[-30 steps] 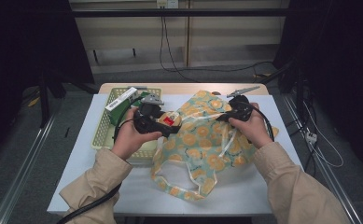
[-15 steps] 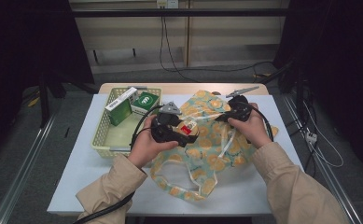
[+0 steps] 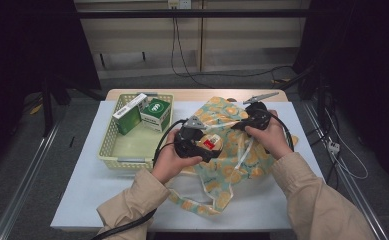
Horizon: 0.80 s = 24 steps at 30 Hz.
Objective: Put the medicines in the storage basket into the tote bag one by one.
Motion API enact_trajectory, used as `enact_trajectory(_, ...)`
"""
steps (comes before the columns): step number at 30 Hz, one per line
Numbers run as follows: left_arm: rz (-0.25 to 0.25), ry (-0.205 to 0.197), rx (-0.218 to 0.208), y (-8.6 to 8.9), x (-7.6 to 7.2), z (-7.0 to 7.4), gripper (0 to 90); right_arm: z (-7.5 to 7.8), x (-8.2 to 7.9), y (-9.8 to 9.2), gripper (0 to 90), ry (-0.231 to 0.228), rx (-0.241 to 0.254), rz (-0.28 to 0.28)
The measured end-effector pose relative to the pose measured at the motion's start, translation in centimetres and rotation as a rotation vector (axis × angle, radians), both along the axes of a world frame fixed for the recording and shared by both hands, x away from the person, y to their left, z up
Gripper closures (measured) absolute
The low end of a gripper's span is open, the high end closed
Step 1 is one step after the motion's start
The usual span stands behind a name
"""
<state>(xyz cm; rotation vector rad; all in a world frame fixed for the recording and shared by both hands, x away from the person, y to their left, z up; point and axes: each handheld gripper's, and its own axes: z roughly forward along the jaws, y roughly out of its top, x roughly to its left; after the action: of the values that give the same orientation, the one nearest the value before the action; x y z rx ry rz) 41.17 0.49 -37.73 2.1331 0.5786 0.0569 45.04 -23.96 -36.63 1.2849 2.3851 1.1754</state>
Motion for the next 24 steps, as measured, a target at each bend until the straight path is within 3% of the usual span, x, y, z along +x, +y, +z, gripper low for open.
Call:
enact_trajectory(8,0.0,-0.011,0.026,-1.8,0.2,-1.5,20.7,0.0,0.0,0.0,89.9,0.002,0.004,-0.004)
enact_trajectory(24,0.096,-0.029,0.066,-3.5,3.3,-4.4,20.7,-0.5,0.5,-0.3,89.8,0.006,0.016,-0.009)
